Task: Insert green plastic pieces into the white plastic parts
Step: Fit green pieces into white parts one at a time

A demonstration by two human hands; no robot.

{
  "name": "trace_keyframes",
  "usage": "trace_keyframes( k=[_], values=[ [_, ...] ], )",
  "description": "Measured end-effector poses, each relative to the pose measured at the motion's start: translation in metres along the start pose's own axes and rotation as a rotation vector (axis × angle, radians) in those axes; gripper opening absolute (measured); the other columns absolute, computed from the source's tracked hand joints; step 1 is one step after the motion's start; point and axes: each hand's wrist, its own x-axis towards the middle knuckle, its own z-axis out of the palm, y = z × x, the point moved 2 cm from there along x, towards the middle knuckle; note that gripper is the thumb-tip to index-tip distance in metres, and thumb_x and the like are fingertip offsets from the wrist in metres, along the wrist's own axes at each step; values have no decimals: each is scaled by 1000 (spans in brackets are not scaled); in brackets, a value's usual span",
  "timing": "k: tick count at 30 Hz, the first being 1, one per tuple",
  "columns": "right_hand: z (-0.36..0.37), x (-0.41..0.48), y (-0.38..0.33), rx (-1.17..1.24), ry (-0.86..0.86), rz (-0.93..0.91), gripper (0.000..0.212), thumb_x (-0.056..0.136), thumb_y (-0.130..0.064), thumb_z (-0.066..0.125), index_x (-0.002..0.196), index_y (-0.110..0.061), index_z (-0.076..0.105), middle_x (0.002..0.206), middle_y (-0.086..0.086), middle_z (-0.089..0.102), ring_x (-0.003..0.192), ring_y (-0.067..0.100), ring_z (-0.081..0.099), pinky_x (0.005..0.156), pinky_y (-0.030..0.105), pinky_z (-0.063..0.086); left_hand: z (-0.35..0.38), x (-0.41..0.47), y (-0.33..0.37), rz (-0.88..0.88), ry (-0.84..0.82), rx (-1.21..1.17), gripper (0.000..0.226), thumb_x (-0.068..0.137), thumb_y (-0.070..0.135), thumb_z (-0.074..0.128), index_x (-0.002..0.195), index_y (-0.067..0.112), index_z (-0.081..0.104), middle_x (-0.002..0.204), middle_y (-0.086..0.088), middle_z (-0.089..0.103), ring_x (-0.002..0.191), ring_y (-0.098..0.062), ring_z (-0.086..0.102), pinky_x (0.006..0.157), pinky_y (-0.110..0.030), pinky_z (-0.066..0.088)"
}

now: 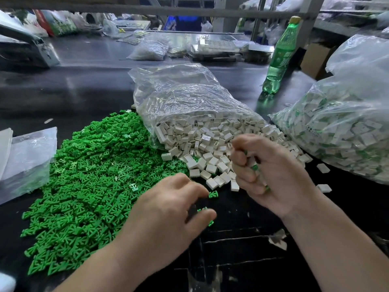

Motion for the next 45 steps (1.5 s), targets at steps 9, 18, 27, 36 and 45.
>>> trace_keyframes(
  k=[9,18,27,36,45],
  values=[
    [21,6,39,-1671,89,-93,34,96,-47,54,126,-33,61,104,-1,74,99,26,66,79,35,54,18,0,-5,65,-66,196,12,80,32,74,83,21,69,80,6,56,75,-19,56,60,-34,50],
    [16,13,46,-1583,145,-207,34,95,-42,55,125,-25,56,102,5,72,98,32,64,74,37,47,17,-1,6,155,-111,165,36,79,52,54,94,26,74,85,7,60,76,-16,58,64,-32,52],
    [17,9,42,-1596,88,-222,16,95,-33,54,95,-18,61,82,3,68,80,29,62,66,37,51,13,1,-5,134,-41,218,9,80,27,71,78,18,69,73,3,57,67,-20,55,58,-35,50],
    [24,6,38,-1508,2,-146,18,96,-33,61,100,-16,66,88,1,68,83,20,63,70,33,51,6,6,-15,-61,121,69,13,93,19,60,81,21,64,68,9,60,59,-10,55,57,-26,45],
    [22,3,38,-616,28,39,10,98,-28,65,90,-23,64,77,7,72,44,8,50,37,21,36,1,6,-23,-472,190,-912,25,96,13,55,83,29,69,83,-5,74,74,-18,71,60,-25,57]
  ],
)
